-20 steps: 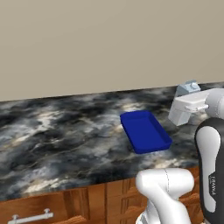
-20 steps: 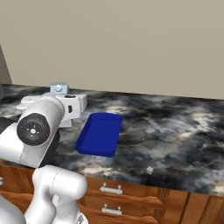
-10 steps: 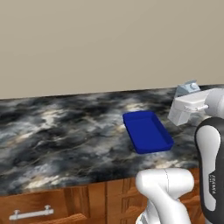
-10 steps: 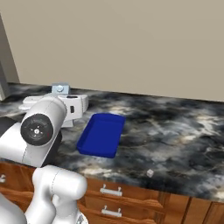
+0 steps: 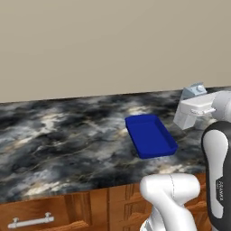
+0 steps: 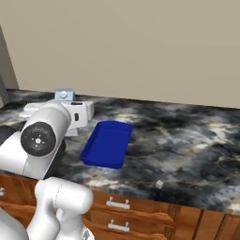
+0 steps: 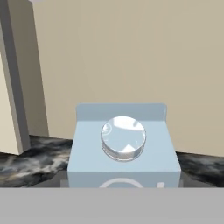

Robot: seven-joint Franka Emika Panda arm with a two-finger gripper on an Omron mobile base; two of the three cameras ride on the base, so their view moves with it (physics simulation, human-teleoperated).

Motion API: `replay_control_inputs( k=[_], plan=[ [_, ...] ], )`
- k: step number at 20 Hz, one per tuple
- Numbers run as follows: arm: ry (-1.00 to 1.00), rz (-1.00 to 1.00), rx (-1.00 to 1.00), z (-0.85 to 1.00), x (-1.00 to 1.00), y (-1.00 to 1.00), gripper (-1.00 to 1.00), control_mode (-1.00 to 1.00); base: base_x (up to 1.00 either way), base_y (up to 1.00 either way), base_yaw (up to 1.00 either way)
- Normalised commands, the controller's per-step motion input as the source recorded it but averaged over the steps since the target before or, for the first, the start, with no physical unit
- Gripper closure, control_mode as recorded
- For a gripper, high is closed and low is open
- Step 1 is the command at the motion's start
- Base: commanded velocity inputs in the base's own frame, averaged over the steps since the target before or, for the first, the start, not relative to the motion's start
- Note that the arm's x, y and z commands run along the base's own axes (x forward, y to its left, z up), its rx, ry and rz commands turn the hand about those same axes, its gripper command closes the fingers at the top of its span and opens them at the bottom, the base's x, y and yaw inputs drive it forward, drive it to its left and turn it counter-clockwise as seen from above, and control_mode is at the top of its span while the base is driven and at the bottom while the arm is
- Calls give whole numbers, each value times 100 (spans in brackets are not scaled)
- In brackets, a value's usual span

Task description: Take out the milk from the fridge and place it on the tray on the counter. Then take the sugar cube near the tray and place it in the tray.

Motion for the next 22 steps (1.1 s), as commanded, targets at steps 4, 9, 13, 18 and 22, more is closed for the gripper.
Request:
replay_control_inputs(
  k=[4, 9, 13, 18, 22],
  plan=[
    [0, 0, 0, 0, 0, 0, 100, 100, 94, -11, 0],
    [0, 0, 0, 0, 0, 0, 100, 100, 73, -36, -4],
    [0, 0, 0, 0, 0, 0, 100, 100, 50, 0, -31],
    [0, 0, 0, 0, 0, 0, 100, 100, 44, 1, -11],
    [0, 0, 0, -9, 18, 0, 100, -100, 39, 0, 0]
  ],
)
